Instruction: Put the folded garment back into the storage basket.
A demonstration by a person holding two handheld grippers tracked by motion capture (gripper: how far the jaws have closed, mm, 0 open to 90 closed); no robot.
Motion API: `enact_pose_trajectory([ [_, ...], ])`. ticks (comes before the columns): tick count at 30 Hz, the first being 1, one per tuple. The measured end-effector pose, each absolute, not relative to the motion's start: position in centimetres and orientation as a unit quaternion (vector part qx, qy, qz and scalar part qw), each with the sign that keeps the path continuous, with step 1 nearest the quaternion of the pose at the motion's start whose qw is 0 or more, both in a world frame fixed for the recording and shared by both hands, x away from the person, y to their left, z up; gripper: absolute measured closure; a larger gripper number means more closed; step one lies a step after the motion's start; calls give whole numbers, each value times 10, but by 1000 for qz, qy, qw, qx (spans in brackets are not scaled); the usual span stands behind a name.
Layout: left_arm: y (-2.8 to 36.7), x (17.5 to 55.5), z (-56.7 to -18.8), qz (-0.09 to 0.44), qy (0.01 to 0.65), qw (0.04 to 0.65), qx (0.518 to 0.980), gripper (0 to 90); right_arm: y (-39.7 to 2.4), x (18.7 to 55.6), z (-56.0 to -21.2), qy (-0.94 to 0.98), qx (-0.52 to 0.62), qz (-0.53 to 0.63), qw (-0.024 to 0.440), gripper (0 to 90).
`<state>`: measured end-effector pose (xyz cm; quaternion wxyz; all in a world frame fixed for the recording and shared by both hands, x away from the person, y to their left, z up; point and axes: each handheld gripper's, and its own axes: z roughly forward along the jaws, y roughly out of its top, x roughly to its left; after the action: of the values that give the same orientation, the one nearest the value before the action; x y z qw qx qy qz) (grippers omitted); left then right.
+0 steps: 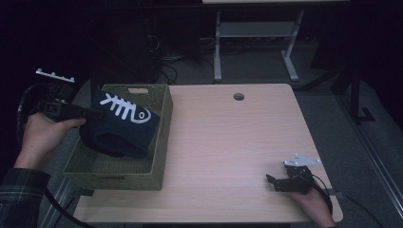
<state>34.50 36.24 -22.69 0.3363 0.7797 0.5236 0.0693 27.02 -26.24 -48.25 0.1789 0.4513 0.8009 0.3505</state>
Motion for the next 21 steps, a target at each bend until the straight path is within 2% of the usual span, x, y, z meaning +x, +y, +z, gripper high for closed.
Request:
enact_pose_trajectory([
  [21, 364, 354, -274, 34, 544, 332, 770, 790, -263, 270, -482, 801, 451, 351, 180, 127],
])
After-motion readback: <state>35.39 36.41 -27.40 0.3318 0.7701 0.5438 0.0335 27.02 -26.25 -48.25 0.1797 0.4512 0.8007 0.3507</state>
